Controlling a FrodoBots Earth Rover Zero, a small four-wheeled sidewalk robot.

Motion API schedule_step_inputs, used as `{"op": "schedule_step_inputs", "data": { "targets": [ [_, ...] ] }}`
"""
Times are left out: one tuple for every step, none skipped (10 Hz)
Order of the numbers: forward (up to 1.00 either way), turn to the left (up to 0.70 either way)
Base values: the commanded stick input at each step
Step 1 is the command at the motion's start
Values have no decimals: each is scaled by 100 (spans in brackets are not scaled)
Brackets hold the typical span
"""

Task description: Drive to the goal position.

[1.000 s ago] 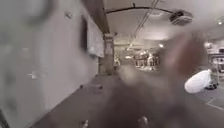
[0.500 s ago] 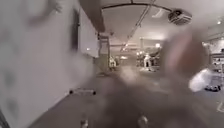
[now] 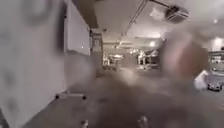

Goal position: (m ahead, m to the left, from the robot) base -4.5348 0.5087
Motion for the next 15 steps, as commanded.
{"op": "schedule_step_inputs", "data": {
  "targets": [
    [45, -27],
    [45, -27],
    [45, -27],
    [45, -27],
    [45, -27],
    [45, -27],
    [45, -27],
    [45, -27],
    [45, -27],
    [45, -27],
    [45, -27],
    [45, -27],
    [45, -27],
    [45, -27],
    [45, -27]
  ]
}}
